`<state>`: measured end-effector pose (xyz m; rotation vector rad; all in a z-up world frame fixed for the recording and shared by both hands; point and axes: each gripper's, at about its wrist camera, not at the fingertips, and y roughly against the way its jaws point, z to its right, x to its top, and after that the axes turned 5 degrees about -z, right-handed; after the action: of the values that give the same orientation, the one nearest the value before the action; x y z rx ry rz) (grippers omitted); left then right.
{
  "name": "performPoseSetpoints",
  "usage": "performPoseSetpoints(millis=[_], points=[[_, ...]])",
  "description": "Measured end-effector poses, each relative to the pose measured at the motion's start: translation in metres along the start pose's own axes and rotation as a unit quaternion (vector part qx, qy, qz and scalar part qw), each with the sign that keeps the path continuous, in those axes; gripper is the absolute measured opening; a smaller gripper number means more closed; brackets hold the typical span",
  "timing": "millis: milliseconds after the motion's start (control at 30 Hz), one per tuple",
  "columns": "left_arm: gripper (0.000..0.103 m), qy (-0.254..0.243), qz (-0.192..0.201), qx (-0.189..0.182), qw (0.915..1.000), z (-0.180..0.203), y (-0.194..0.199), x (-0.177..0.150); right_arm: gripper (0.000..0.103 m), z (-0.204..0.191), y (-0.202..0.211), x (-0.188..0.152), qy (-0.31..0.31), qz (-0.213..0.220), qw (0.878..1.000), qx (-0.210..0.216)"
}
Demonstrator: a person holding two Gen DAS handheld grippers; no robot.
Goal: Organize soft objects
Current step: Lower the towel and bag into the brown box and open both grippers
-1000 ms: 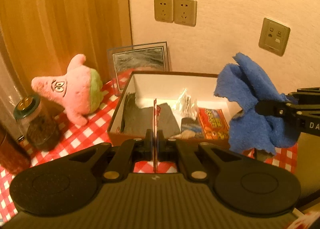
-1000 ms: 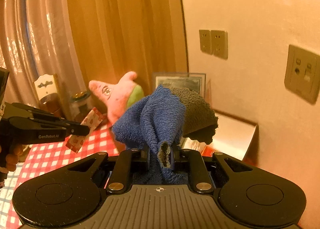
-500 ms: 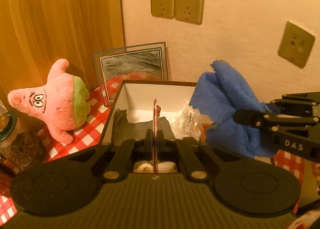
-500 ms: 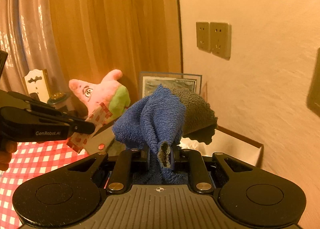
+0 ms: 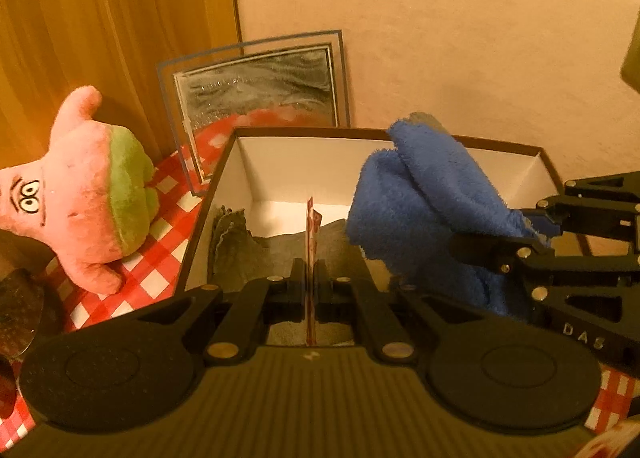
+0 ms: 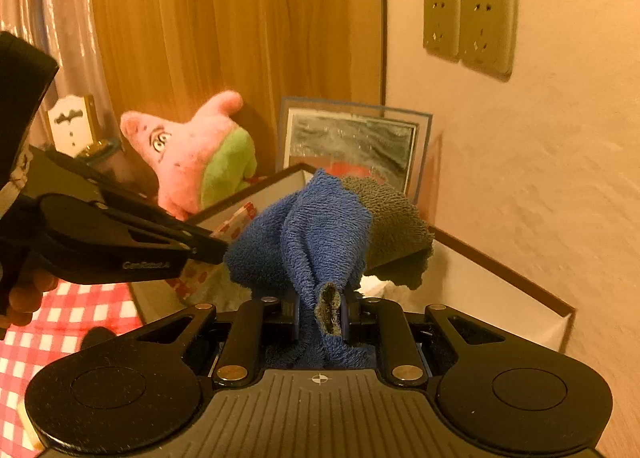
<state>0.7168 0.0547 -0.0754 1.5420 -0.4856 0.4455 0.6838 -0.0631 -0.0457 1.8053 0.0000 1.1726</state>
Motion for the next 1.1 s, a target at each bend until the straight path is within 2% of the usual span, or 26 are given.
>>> performPoseSetpoints(millis=[100,167,200,567,633,667,700,767,833,1100], points=[[0.01,0.004,0.001,-0.003,1.0,-0.005,-0.011,0.005,0.018,0.004,-0.014,0.002,0.002,-0.009,1.0,-0.007],[0.026,0.001,0.003,0.0,1.0,-0.007,-0.016,0.007,0.018,0.007,-0.022,0.004,-0.001,-0.016,1.0,-0.011],[0.029,-0.002,0.007,0.005,1.0,-0.008,-0.017,0.007,0.018,0.009,-0.025,0.004,-0.003,-0.019,1.0,-0.011],[0.03,0.018,-0.001,0.006,0.9998,-0.029,-0.016,-0.001,0.019,0.006,-0.037,0.006,0.019,-0.037,0.999,-0.033],[0.031,0.02,-0.003,0.008,0.9998,-0.03,-0.015,-0.002,0.024,0.005,-0.038,0.008,0.022,-0.037,0.998,-0.037],[0.031,0.021,-0.003,0.006,0.9998,-0.03,-0.014,-0.003,0.036,0.005,-0.04,0.008,0.021,-0.038,0.998,-0.039],[0.031,0.022,-0.003,0.004,0.9997,-0.03,-0.012,-0.003,0.055,0.004,-0.04,0.009,0.018,-0.037,0.998,-0.041],[0.031,0.023,-0.001,0.003,0.9997,-0.03,-0.01,-0.004,0.073,0.003,-0.035,0.009,0.014,-0.018,0.999,-0.049],[0.031,0.021,0.0,0.003,0.9998,-0.029,-0.007,-0.004,0.075,0.003,-0.029,0.01,0.015,-0.003,0.999,-0.049],[0.035,0.02,0.003,0.004,0.9998,-0.025,0.008,-0.01,0.076,0.0,-0.014,0.004,0.011,-0.012,0.999,-0.049]])
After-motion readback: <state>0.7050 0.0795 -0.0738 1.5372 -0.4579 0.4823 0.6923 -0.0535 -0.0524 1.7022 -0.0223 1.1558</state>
